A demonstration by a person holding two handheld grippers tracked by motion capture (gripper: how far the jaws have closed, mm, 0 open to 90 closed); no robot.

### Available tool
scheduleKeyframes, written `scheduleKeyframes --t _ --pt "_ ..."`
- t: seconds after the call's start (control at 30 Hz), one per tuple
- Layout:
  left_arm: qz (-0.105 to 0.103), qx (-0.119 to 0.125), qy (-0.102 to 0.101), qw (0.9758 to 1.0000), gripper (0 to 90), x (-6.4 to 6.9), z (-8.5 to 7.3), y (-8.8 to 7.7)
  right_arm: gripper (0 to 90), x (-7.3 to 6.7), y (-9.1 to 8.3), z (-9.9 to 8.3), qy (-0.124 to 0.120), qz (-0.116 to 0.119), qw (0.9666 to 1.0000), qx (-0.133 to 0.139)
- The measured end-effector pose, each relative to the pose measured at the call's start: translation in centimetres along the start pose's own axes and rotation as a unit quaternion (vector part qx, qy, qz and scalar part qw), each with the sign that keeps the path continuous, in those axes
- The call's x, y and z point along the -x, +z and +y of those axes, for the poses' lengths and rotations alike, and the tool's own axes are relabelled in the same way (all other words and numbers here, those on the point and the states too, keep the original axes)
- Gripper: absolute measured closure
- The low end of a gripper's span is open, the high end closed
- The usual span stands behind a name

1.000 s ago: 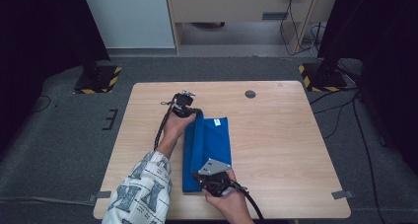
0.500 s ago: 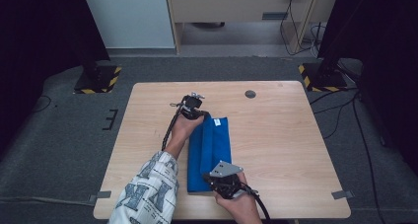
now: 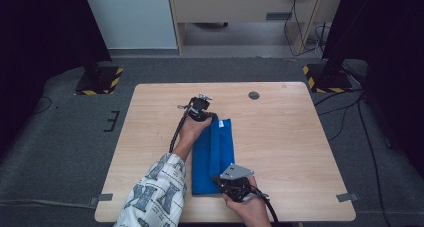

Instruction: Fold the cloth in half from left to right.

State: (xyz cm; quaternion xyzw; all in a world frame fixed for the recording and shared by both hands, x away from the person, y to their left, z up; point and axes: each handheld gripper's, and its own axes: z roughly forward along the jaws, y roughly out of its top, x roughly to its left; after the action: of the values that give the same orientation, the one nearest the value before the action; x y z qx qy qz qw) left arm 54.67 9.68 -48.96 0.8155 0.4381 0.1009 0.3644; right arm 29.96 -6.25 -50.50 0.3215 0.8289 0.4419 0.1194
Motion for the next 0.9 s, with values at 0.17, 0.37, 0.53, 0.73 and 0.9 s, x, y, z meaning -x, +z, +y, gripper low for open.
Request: scheduleKeyframes --t 0.17,0.37,0.53,0.73,0.9 --pt "0.002 -0.002 -0.002 1.0000 89.1 0.0 0.0 0.3 87.8 0.1 0.0 -0.2 0.001 0.000 1.0000 -0.002" --pt "0.006 0.003 -0.001 1.0000 89.1 0.1 0.1 0.3 87.7 0.7 -0.4 -0.3 0.003 -0.009 0.9999 -0.003" --pt "0.003 0.001 -0.001 1.0000 89.0 0.4 0.1 0.8 87.7 1.0 -0.5 -0.9 0.009 -0.012 0.9999 -0.008" --pt "-0.004 -0.002 -0.003 1.0000 88.9 0.8 0.1 1.4 87.3 1.2 -0.8 -0.9 0.017 -0.010 0.9998 -0.008" --pt "-0.008 0.002 -0.008 0.9999 86.9 0.9 0.1 1.6 83.2 1.4 -0.7 -1.1 0.020 -0.005 0.9997 -0.013"
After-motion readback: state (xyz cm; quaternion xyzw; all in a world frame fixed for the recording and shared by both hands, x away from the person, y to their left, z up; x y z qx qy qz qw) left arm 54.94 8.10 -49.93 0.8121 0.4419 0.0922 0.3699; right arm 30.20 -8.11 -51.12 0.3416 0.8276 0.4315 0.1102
